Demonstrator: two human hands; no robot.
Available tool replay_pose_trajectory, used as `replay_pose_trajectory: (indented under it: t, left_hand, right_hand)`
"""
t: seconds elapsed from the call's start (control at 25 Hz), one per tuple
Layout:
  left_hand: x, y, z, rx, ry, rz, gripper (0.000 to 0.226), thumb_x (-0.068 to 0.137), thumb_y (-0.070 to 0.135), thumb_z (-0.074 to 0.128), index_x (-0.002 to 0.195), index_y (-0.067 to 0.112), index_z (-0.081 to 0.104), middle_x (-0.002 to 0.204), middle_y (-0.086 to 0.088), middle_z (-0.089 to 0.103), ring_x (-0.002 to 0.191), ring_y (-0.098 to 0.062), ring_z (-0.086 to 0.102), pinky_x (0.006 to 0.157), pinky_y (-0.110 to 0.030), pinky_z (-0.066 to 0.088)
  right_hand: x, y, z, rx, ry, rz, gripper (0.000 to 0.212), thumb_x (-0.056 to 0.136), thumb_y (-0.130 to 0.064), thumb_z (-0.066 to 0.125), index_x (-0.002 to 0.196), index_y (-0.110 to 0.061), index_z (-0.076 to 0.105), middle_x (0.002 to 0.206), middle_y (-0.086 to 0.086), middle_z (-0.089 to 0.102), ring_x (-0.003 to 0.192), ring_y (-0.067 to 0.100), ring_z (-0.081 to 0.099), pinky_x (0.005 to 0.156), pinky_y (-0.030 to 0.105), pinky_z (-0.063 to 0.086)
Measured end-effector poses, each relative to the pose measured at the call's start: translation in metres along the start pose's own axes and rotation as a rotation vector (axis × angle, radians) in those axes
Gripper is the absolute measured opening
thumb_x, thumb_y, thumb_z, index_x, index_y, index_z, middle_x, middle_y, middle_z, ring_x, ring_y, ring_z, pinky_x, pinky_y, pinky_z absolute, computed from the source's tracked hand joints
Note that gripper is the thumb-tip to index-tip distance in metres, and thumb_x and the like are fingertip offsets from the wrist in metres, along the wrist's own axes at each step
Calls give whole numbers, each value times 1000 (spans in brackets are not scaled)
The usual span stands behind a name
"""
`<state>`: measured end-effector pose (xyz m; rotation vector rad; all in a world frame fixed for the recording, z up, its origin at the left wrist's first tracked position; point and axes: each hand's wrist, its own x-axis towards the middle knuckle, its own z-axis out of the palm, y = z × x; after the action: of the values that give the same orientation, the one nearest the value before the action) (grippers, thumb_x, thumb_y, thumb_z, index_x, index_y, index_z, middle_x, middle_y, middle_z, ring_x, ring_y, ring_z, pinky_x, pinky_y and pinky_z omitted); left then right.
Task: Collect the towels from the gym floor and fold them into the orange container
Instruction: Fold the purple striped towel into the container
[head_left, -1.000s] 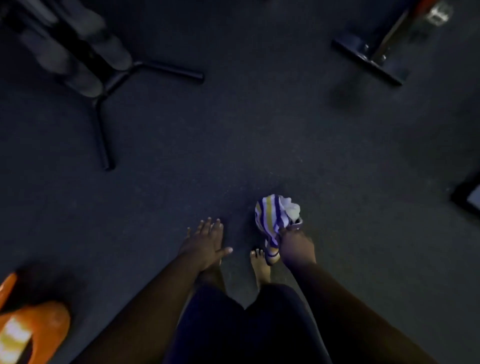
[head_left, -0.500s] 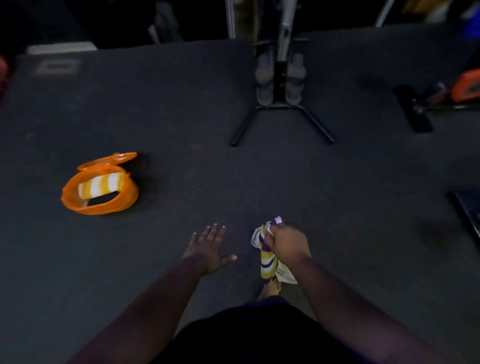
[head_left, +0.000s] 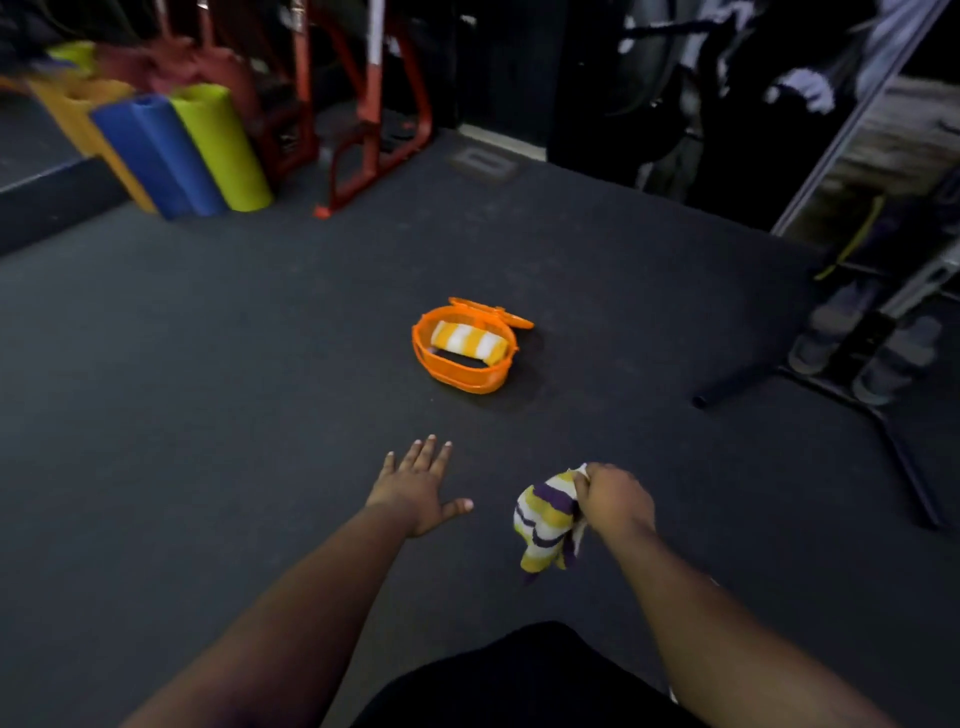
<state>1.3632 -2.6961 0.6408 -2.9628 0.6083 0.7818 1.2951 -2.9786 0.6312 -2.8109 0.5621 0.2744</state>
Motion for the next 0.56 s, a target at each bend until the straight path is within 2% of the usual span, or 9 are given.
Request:
replay_pose_trajectory:
  t: [0.16, 0.28, 0.36, 0.44, 0.56]
  left_hand:
    - [-7, -90, -18, -67, 71, -110, 103, 89, 83, 31, 162, 24, -12, 171, -4, -13, 158, -22, -8, 126, -53, 2]
    - [8, -138, -34, -91, 106, -159, 103, 89, 83, 30, 162, 24, -12, 171, -3, -13, 158, -21, -9, 126, -53, 2]
    - [25, -170, -48, -95, 112, -186, 103, 89, 83, 30, 162, 24, -13, 170, -3, -14, 158, -21, -10, 126, -53, 2]
    - [45, -198, -62, -91, 103, -212, 106, 86, 87, 26, 162, 25, -13, 170, -3, -14, 158, -21, -9, 126, -52, 2]
    - [73, -234, -84, -115, 73, -240, 118, 68, 94, 9, 162, 26, -12, 171, -2, -13, 158, -21, -8, 126, -51, 3]
  right_hand:
    - [37, -98, -1, 9, 15, -93, 35, 102, -44, 42, 109, -20, 66, 115, 7, 67, 109, 30, 62, 80, 36, 49]
    - [74, -159, 4, 108, -5, -165, 32, 101, -44, 46, 95, -19, 66, 104, 7, 67, 101, 30, 63, 74, 36, 47]
    - [103, -200, 10, 402, -57, -259, 32, 100, -39, 55, 77, -17, 59, 80, 2, 62, 81, 18, 62, 67, 35, 42]
    - [130, -238, 12, 726, -106, -339, 37, 101, -28, 60, 69, -11, 52, 64, -5, 50, 61, 4, 48, 64, 33, 37]
    - [168, -287, 6, 998, -147, -347, 37, 101, -31, 58, 73, -8, 53, 68, -5, 48, 67, 1, 44, 67, 34, 39]
